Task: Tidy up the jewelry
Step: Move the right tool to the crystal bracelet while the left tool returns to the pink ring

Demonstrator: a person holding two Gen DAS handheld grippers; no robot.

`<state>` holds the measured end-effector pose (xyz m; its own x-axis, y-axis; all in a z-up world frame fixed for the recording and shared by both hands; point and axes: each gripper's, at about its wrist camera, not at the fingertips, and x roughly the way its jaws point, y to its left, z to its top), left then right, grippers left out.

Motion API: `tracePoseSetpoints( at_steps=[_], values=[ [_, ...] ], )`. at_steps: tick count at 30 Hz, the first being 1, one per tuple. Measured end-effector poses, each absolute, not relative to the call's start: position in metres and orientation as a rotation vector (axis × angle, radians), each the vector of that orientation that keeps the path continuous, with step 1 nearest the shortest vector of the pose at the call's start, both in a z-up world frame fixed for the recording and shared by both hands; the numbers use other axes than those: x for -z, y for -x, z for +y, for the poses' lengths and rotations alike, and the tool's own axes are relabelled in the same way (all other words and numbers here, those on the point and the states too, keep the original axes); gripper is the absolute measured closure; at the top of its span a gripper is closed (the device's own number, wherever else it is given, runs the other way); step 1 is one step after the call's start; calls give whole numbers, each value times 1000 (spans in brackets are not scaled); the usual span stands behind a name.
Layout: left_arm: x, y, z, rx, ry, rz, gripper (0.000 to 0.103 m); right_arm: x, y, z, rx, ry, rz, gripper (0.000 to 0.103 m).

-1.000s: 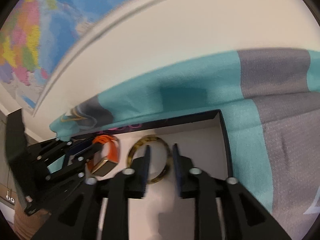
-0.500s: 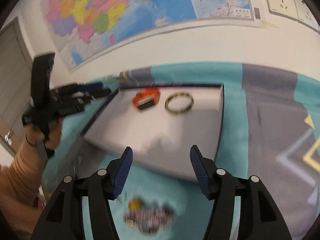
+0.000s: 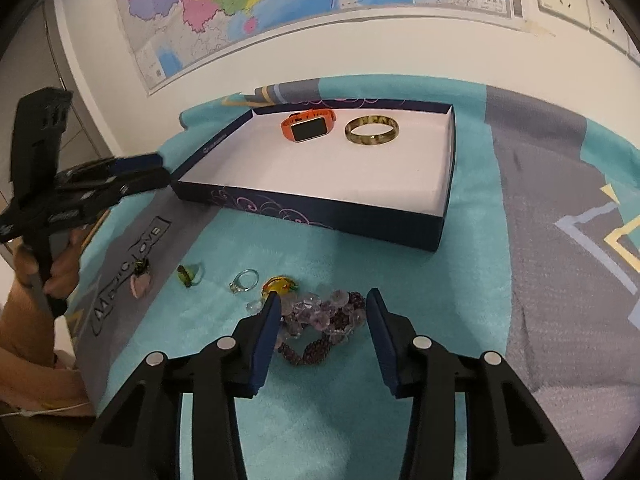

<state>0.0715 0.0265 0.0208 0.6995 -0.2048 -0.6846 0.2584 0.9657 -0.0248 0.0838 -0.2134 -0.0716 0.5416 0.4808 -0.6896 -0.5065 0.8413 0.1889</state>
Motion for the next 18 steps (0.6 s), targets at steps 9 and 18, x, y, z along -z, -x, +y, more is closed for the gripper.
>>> tracePoseSetpoints(
  at_steps=[9,18],
  values=[
    [-7,-52,31,250,-15,780,35,75,-78,-211,-562,51,798,91],
    [-6,-38,34,248,-9,773,35,53,-70,-229,-594,-55,742,95]
  ],
)
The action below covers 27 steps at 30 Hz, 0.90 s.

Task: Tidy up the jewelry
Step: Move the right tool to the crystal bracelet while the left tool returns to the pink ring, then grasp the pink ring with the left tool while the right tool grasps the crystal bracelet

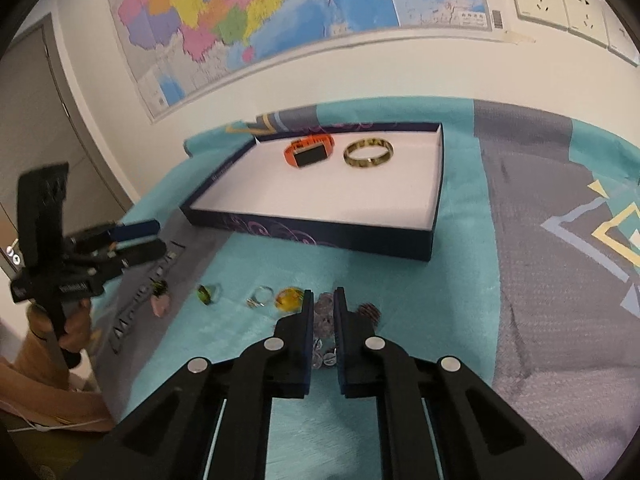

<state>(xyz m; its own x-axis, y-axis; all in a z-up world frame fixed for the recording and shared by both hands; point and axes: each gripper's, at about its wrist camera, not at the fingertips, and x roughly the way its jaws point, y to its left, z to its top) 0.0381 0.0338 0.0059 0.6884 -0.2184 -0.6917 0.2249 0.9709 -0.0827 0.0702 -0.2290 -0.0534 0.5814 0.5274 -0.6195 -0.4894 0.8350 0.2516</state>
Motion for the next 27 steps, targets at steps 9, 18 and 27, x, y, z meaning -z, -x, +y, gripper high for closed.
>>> tracePoseSetpoints(
  at_steps=[9,18,27],
  values=[
    [-2,-27,38,259,5,783,35,23,-60,-233,-690,-144,663,95],
    [1,-11,39,293,-16,779,35,28,-53,-221,-720,-142,688,95],
    [16,3,27,358,-55,815,44,27,-43,-206,-783,-150,685,95]
  ],
)
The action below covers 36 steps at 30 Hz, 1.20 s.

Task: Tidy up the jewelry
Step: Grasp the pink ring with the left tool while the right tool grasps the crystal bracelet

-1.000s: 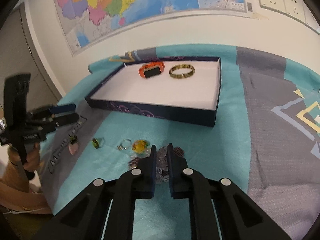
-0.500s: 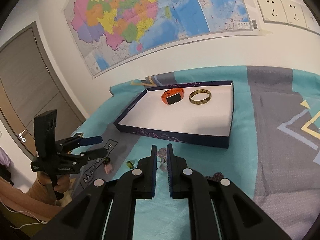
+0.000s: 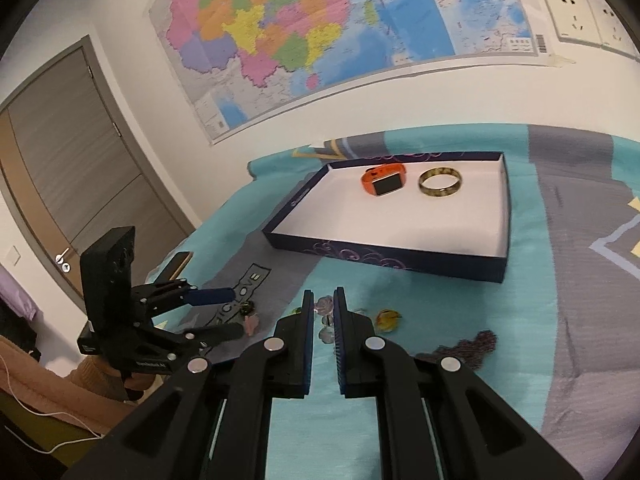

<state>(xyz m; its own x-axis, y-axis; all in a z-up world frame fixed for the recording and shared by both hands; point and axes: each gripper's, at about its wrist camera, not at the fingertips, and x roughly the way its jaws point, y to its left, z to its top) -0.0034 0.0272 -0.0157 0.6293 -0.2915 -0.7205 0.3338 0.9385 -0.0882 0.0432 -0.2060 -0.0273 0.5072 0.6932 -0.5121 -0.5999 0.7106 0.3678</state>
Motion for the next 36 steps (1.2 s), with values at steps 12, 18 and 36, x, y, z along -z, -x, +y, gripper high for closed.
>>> tracePoseSetpoints(
  at_steps=[12,18,36],
  values=[
    [33,3,20,374,-52,888,59,38,-43,-201,-779,-163,719,95],
    [35,-1,16,366,-63,894,65,39,-44,-200,-781,-165,724,95],
    [18,-12,15,353,-27,854,87,17,-49,-200,-786,-152,673,95]
  ],
)
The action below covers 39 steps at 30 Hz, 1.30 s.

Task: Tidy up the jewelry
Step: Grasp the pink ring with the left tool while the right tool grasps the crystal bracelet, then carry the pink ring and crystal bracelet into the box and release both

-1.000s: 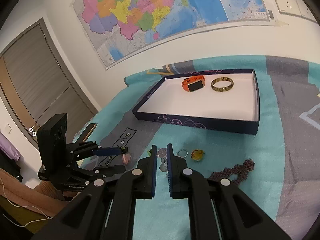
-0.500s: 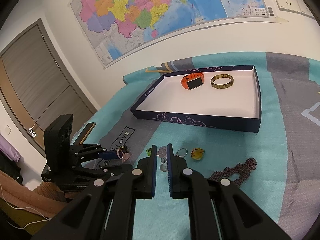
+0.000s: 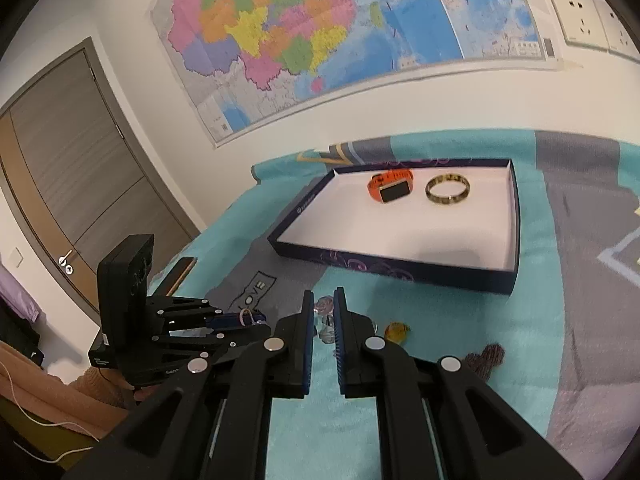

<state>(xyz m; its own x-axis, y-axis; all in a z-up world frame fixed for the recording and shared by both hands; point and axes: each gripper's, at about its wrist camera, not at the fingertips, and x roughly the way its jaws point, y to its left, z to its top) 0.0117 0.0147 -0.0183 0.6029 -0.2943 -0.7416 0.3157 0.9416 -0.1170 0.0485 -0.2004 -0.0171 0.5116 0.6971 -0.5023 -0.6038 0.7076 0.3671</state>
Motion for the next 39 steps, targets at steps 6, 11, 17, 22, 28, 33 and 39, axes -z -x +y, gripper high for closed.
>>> tracePoseSetpoints(
  at_steps=[6,11,17,22,28,33,39],
  values=[
    [1,-17,13,369,-31,805,87,5,-54,-200,-780,-133,641,95],
    [-8,-28,13,361,-44,782,87,-4,-66,-202,-775,-126,624,95],
    [-19,-52,17,339,-38,765,87,-15,-85,-201,-755,-116,604,95],
    [-28,-70,17,335,-45,746,87,-22,-103,-198,-741,-107,598,95],
    [-31,-96,17,325,-53,752,87,-24,-129,-197,-722,-122,607,95],
    [-31,-114,12,308,-79,758,87,-21,-149,-193,-711,-131,626,95],
    [-28,-135,9,289,-101,770,87,-14,-171,-185,-707,-143,656,95]
  ],
)
